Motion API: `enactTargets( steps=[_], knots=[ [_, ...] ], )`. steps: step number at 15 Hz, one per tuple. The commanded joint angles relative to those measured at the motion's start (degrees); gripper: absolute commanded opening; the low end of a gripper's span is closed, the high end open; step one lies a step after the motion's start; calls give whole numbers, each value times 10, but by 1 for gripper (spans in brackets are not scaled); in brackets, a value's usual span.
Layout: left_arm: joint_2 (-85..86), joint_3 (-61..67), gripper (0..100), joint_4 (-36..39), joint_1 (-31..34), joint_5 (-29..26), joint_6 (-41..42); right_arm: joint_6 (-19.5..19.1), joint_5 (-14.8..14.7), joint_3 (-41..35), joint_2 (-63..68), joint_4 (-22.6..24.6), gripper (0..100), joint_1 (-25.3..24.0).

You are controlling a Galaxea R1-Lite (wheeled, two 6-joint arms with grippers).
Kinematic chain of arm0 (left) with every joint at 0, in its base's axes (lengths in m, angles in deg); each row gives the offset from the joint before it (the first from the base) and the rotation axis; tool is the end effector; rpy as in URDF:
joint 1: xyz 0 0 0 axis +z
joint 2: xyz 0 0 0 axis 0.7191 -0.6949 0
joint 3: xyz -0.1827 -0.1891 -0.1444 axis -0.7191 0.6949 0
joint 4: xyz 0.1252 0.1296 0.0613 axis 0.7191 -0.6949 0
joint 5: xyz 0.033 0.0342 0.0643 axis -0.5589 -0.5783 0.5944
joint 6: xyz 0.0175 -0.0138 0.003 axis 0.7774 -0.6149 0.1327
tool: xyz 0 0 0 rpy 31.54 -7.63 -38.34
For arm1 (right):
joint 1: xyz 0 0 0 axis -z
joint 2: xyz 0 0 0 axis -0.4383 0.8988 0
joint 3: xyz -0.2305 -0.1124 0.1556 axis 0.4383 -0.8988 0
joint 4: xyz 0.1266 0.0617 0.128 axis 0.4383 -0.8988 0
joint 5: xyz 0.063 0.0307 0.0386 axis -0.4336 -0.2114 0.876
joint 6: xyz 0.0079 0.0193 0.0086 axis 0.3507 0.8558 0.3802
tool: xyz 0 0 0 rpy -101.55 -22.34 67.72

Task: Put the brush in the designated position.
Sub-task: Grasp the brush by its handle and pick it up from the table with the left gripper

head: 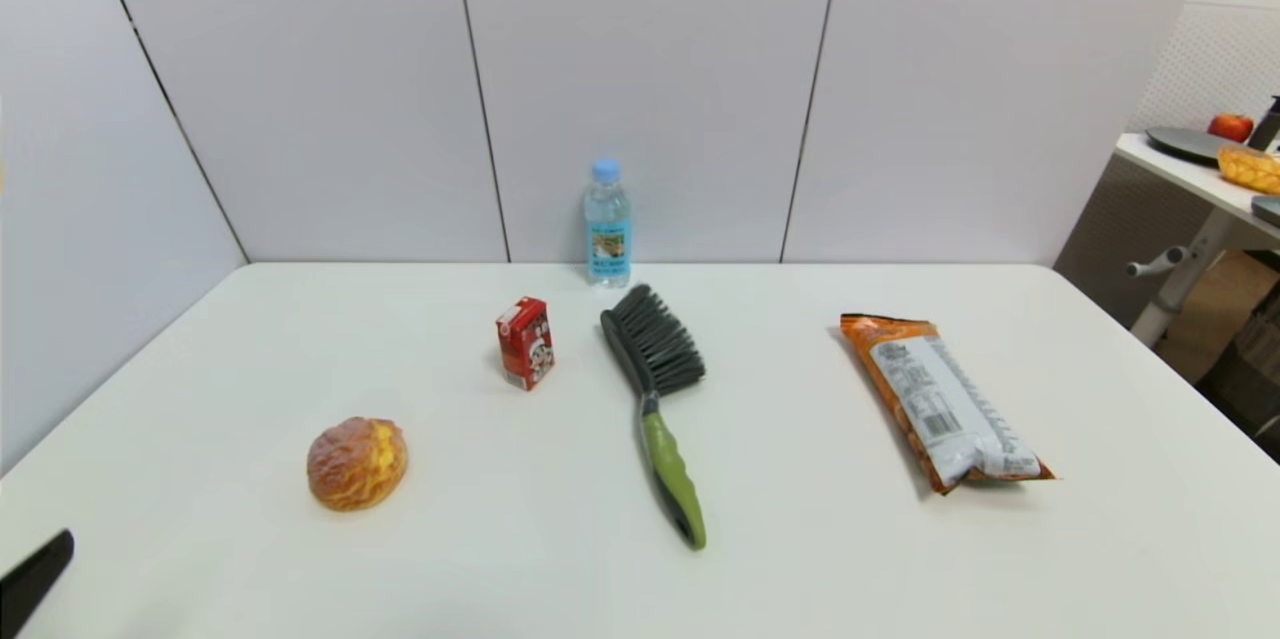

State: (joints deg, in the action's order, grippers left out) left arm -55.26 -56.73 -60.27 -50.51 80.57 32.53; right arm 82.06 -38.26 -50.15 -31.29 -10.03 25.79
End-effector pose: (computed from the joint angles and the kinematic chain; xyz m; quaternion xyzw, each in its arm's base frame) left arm 0.0120 -0.0009 0.1903 0.0968 0.0420 -0.0430 0.9935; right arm -0.0227 -0.0002 0.0753 -0.0067 0.0004 -0.0005 1.0000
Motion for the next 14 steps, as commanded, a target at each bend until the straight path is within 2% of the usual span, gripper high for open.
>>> enactTargets(
  steps=[1,5,8,11,14],
  knots=[
    [-306,-365,100,-138,-220,2,56,0,0,-1,0,0,100,-1],
    [-409,-523,100,-255,-369,5,57,0,0,-1,0,0,100,-1],
    [-465,-570,100,-269,-458,4,72,0,0,-1,0,0,100,0],
    [-571,-671,100,-266,-493,0,108,0,0,-1,0,0,100,-1],
    [-697,-801,100,-269,-496,1,100,0,0,-1,0,0,100,0]
  ],
)
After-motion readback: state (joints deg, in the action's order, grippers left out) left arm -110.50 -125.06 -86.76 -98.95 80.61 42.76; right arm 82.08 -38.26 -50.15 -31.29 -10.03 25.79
